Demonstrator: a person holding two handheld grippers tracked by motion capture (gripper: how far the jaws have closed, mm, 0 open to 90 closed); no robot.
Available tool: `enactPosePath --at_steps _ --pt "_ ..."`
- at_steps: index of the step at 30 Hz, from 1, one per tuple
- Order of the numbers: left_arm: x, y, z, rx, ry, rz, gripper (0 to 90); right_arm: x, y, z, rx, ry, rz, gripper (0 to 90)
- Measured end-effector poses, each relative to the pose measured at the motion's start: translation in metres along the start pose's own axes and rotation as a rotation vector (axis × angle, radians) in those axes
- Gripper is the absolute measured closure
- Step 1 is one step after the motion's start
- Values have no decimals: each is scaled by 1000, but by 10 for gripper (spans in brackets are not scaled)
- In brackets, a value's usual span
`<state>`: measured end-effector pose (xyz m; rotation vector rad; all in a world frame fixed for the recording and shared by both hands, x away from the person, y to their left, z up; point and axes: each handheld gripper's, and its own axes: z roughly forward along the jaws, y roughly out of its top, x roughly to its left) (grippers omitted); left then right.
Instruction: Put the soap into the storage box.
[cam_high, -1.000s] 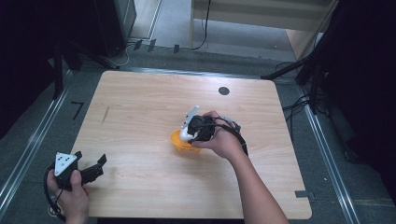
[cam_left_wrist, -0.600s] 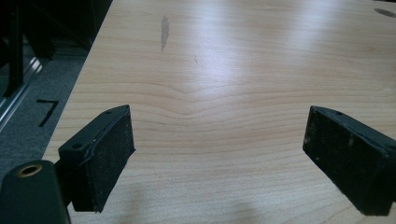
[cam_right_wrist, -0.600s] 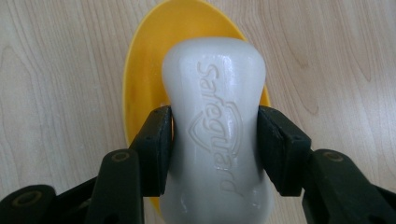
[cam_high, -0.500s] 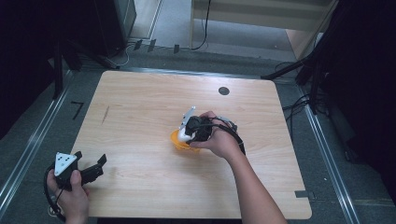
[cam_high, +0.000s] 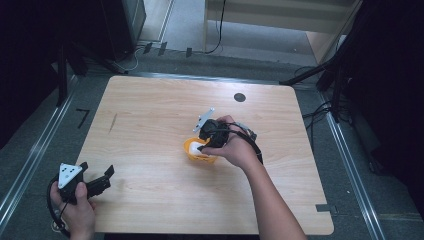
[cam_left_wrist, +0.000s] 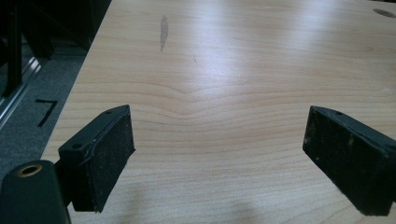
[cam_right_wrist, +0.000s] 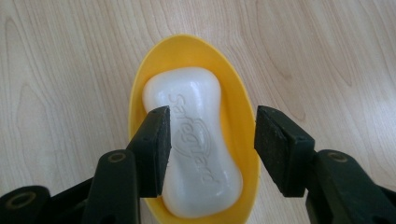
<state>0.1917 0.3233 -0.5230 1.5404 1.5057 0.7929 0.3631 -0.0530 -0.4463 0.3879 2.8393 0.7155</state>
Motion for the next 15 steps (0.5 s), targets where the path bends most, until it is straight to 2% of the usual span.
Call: enactPosePath --at_steps 5,15 --pt "0 0 0 0 0 1 92 -1 -9 -8 20 -13 18 449" --pt "-1 0 0 3 0 7 92 -7 -29 -21 10 -32 52 438"
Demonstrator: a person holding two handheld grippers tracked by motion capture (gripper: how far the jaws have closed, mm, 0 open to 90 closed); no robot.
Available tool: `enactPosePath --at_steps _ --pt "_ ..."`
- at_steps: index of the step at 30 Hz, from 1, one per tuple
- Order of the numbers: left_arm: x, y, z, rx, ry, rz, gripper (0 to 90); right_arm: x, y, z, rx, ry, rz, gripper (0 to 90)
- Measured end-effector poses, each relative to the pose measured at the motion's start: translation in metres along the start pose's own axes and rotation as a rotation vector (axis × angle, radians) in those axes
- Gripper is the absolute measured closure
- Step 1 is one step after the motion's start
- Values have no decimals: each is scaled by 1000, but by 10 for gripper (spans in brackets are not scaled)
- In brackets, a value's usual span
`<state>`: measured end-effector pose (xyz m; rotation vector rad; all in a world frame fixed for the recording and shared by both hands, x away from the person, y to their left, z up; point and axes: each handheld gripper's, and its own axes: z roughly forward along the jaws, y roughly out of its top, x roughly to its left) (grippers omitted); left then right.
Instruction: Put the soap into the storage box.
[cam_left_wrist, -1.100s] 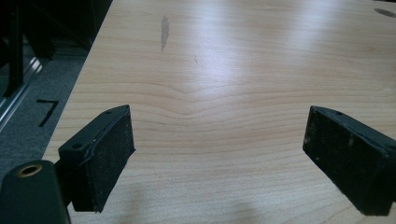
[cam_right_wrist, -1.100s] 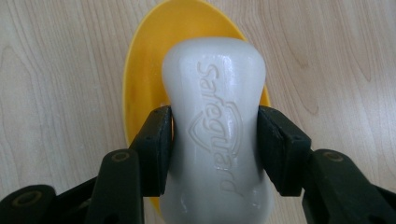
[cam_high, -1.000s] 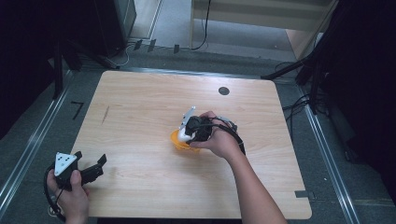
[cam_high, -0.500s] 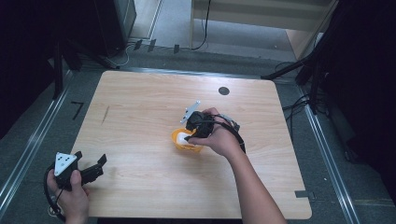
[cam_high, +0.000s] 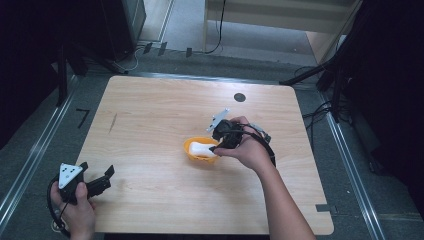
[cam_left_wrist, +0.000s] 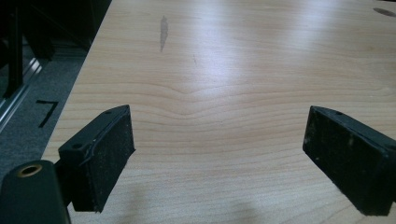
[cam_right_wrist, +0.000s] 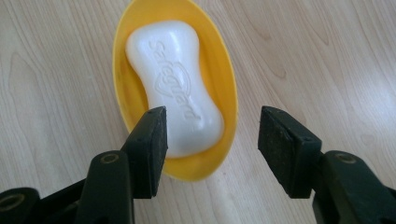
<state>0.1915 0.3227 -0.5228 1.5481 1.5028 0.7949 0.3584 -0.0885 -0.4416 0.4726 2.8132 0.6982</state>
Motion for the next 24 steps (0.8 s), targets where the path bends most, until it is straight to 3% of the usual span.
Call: enactPosePath --at_steps 24 --pt "-1 0 0 1 4 4 92 -12 -58 -18 0 -28 103 429"
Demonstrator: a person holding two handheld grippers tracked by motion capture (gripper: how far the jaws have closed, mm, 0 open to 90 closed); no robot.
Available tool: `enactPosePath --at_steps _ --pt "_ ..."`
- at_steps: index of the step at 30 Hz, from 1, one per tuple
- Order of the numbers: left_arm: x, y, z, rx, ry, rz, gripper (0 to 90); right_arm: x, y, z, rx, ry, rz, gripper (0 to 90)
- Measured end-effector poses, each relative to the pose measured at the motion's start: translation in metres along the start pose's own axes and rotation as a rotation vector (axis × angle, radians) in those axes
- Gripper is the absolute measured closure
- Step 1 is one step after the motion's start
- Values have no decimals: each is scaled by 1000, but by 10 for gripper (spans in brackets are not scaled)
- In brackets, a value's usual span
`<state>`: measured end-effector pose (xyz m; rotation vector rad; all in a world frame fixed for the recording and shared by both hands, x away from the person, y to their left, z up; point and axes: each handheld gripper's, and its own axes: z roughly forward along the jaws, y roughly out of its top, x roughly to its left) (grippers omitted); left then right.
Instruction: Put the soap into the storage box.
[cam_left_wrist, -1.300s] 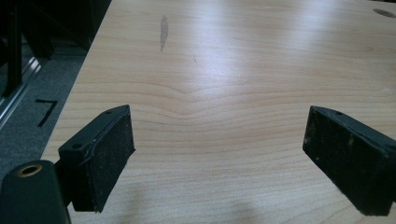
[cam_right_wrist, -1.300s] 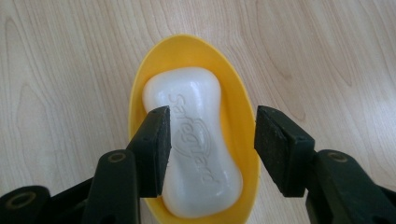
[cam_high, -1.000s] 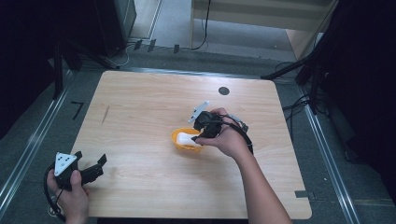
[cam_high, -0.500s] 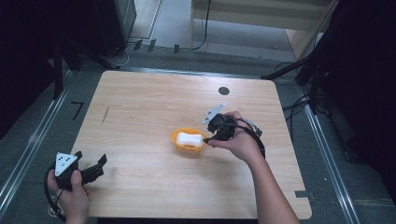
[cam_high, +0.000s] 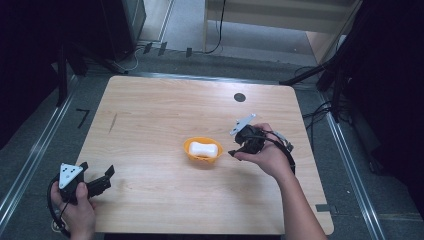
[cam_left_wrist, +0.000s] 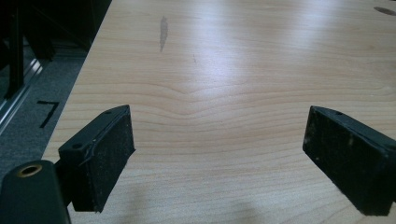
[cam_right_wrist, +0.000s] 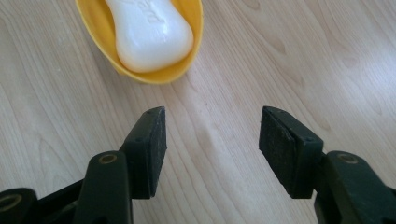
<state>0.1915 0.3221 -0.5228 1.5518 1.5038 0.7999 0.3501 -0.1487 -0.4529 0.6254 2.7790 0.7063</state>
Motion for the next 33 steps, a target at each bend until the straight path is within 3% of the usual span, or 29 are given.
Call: enactPosePath --at_steps 10,26,33 --pt "0 0 0 -1 1 1 92 -7 -30 -5 12 -9 55 424" --pt "0 0 0 -1 -1 3 92 -5 -73 -6 -1 -7 152 404" --pt "0 0 0 -1 -2 3 92 -5 -86 -8 -12 -15 172 382"
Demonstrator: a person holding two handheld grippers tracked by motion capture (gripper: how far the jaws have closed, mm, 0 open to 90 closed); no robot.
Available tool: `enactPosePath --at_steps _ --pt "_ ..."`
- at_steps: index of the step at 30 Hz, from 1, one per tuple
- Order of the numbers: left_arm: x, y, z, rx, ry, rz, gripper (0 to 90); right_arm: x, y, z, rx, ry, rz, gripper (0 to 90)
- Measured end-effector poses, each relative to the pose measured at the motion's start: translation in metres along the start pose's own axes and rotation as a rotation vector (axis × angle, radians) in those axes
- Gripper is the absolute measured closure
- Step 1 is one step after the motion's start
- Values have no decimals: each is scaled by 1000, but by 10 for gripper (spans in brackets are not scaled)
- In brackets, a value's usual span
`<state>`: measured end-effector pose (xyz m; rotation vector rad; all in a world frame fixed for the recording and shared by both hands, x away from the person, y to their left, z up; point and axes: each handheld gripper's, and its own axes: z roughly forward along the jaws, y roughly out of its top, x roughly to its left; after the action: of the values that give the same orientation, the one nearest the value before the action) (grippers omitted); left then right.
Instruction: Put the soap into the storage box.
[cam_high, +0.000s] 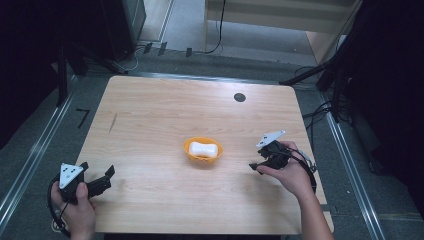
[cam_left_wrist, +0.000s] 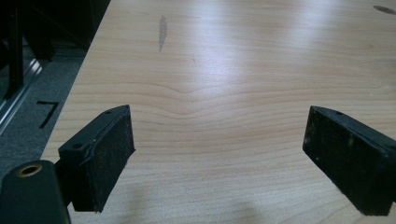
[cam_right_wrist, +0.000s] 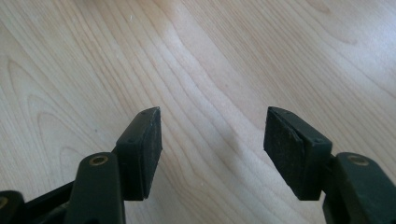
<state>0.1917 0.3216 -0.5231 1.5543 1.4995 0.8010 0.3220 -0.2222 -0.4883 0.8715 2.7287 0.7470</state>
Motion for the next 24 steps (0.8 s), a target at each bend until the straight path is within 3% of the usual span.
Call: enactPosePath --at_steps 24 --pt "0 0 0 0 1 3 92 4 -44 -13 -53 -48 140 183"
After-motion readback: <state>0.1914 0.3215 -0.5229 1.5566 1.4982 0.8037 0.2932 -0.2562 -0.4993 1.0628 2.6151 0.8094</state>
